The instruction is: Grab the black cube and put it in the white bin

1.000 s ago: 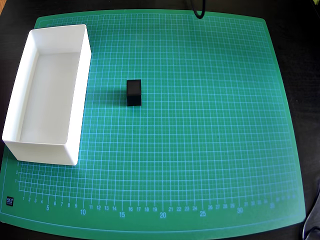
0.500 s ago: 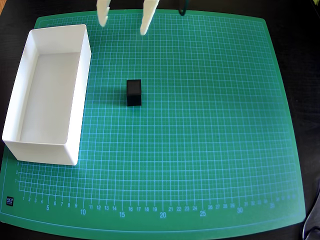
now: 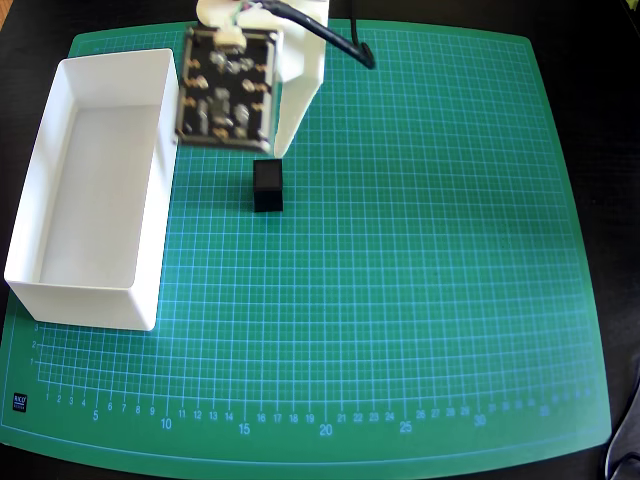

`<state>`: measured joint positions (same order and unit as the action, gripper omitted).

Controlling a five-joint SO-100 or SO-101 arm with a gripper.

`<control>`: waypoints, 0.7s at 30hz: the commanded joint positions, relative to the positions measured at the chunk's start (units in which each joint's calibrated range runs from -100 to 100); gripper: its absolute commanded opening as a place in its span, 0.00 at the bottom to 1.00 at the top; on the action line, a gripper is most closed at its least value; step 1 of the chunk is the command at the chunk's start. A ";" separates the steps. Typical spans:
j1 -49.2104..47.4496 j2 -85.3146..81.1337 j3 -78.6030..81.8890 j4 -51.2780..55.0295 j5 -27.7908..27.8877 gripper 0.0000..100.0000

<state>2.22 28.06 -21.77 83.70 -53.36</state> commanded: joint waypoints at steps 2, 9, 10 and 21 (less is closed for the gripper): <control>-0.30 0.92 -2.00 0.66 1.64 0.28; -3.31 2.12 -2.45 0.15 1.96 0.28; -3.65 2.20 -2.45 0.15 1.85 0.28; -2.64 6.89 -2.54 -0.11 1.85 0.28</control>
<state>-1.35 34.52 -22.14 83.62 -51.68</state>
